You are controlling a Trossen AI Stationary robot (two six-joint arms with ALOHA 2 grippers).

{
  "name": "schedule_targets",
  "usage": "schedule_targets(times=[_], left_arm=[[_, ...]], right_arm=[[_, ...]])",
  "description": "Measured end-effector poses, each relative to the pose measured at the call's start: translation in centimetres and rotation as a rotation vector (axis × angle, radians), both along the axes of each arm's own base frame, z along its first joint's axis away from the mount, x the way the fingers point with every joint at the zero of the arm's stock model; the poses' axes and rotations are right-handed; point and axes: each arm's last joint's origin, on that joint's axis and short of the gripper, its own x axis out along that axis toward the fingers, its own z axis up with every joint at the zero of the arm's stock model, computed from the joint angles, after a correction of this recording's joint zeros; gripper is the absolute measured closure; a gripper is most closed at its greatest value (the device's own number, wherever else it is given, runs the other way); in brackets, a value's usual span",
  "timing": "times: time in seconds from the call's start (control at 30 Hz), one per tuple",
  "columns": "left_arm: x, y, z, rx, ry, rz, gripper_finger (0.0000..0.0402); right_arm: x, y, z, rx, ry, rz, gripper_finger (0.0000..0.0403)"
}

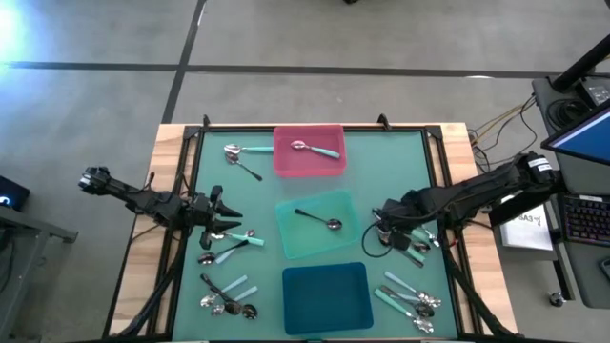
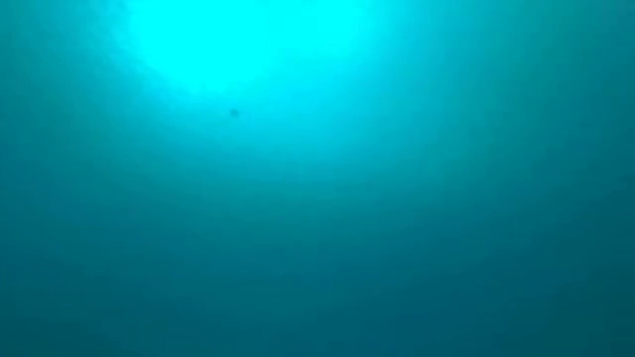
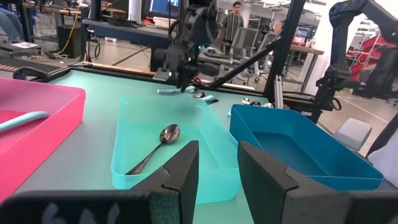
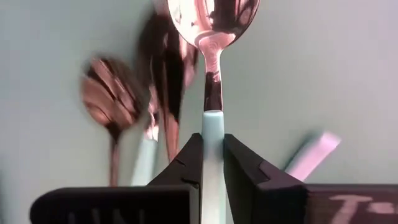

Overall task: Sort silverware by color (type)
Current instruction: Put the green spoon into the pink bin

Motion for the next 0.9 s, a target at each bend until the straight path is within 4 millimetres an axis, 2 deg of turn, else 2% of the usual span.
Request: schedule_targets(times=[0.4, 0.6, 0.73, 0.9], left_arm=[[0.0, 0.0, 0.0, 0.0, 0.0, 0.0, 0.0306], [0.0, 0.0, 0.0, 0.0, 0.0, 0.0, 0.0306], [0.0, 0.0, 0.0, 0.0, 0.0, 0.0, 0.0306], [0.0, 0.0, 0.0, 0.0, 0.0, 0.0, 0.0306]], right_arm=[[3.5, -1.4, 7.5, -0.225, -0.228, 0.146, 0.0377], [4.6, -2.6, 11.2, -0.369, -0.318, 0.194, 0.0377], [4.9, -3.5, 13.0, -0.418, -0.352, 0.209, 0.0377], [5.3, -5.0, 14.1, -0.517, -0.372, 0.221, 0.0377]])
